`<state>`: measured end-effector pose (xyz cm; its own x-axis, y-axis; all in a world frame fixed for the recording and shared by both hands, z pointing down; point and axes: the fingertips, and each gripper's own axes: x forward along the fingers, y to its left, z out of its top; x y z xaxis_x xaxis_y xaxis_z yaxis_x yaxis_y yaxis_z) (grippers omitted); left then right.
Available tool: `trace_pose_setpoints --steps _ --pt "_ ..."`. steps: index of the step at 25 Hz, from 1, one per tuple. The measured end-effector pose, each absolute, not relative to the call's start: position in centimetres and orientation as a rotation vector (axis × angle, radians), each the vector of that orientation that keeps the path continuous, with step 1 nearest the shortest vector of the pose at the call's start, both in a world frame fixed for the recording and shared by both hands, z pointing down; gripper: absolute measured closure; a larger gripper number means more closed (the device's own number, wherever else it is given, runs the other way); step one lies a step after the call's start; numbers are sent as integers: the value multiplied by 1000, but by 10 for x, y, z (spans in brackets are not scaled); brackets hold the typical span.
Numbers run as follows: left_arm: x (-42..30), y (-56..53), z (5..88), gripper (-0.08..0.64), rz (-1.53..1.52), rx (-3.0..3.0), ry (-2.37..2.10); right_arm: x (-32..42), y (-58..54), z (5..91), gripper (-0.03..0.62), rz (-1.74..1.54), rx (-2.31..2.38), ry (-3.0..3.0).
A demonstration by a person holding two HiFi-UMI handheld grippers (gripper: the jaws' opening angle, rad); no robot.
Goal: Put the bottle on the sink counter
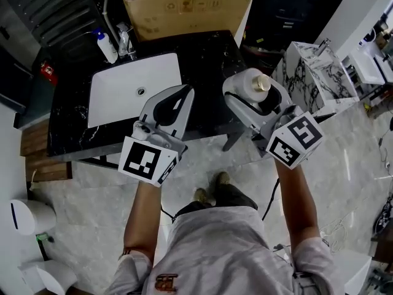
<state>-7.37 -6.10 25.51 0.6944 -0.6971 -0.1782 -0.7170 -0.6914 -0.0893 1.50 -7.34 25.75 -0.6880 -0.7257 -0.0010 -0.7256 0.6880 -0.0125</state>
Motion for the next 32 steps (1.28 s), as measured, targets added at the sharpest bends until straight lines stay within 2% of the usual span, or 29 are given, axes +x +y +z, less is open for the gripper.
trace_pose_setpoints --steps 32 --pt "-48 -324 292 558 49 -2696 1358 40 -353 308 264 -66 -1138 3054"
